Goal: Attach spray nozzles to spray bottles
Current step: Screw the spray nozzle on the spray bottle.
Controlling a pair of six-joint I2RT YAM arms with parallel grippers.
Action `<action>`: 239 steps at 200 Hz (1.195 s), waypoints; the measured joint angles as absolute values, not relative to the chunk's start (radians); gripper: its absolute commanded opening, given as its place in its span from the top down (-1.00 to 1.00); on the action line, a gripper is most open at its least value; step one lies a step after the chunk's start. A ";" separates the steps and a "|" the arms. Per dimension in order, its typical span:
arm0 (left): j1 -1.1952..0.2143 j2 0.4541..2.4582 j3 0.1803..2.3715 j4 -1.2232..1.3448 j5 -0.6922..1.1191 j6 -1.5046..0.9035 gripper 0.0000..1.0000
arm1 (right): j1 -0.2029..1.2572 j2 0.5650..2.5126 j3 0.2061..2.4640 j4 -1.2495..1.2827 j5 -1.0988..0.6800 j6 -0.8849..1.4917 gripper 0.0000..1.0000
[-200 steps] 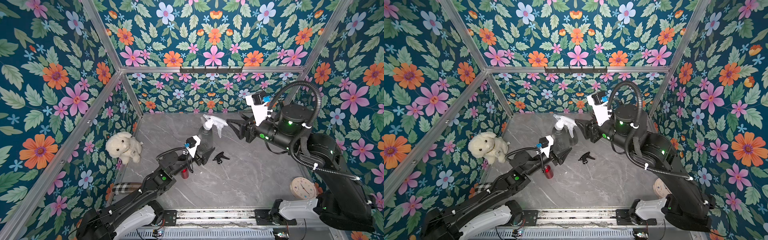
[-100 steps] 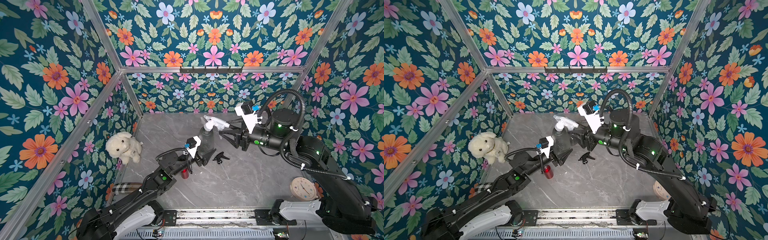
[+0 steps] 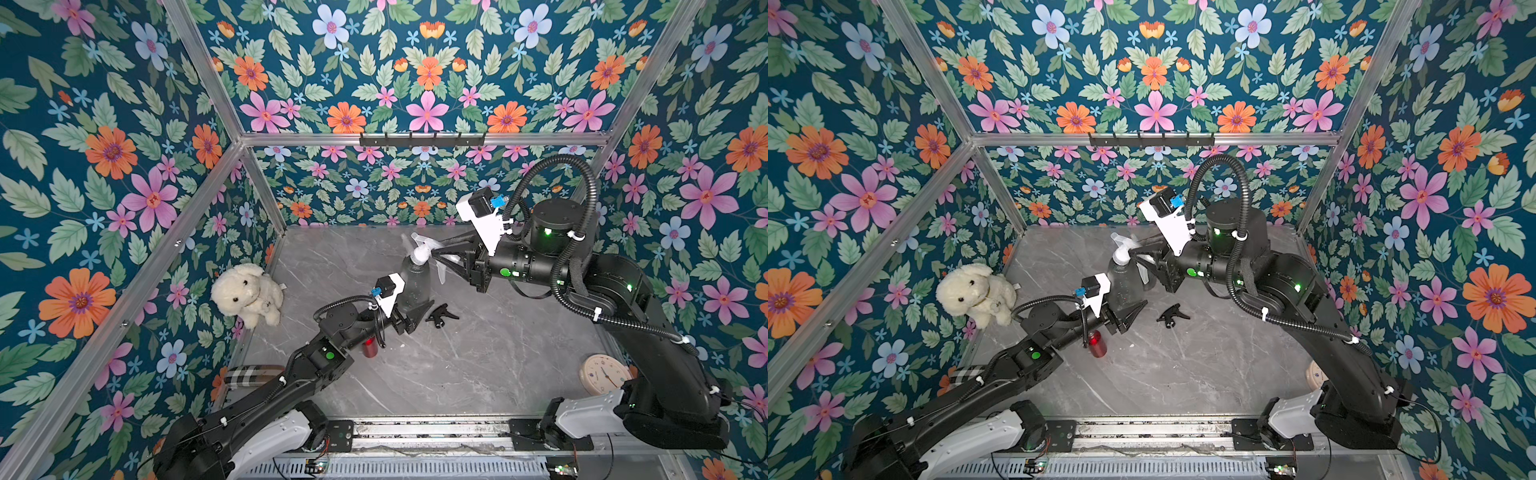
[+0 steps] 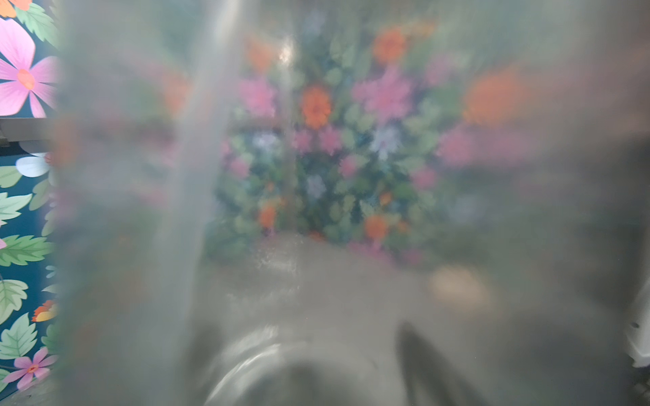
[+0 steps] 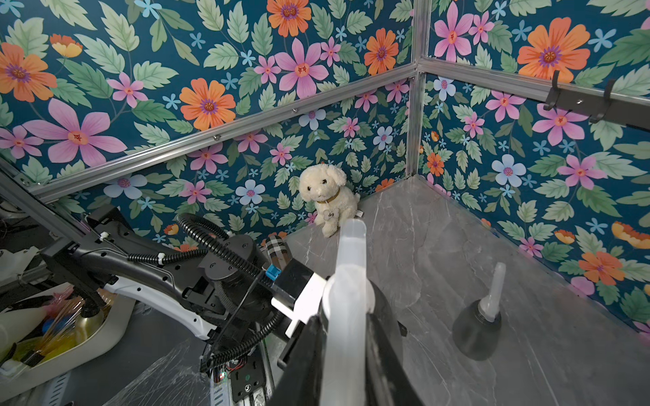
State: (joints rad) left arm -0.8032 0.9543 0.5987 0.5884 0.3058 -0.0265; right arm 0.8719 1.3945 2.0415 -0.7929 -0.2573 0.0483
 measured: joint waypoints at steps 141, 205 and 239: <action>-0.800 1.011 0.612 0.505 0.313 -0.002 1.00 | 0.859 1.606 2.380 -1.137 -0.159 0.031 0.84; -0.799 1.026 0.612 0.465 0.303 -0.003 1.00 | 0.854 1.723 2.544 -1.256 -0.146 0.019 0.86; -0.800 1.022 0.614 0.447 0.300 0.002 1.00 | 0.826 1.744 2.577 -1.291 -0.183 0.017 0.87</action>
State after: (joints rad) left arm -0.8001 1.0222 0.6144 0.4473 0.2996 0.0021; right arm 0.8265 1.7439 2.5771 -1.2911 -0.1829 0.0170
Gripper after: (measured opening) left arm 0.783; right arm 0.164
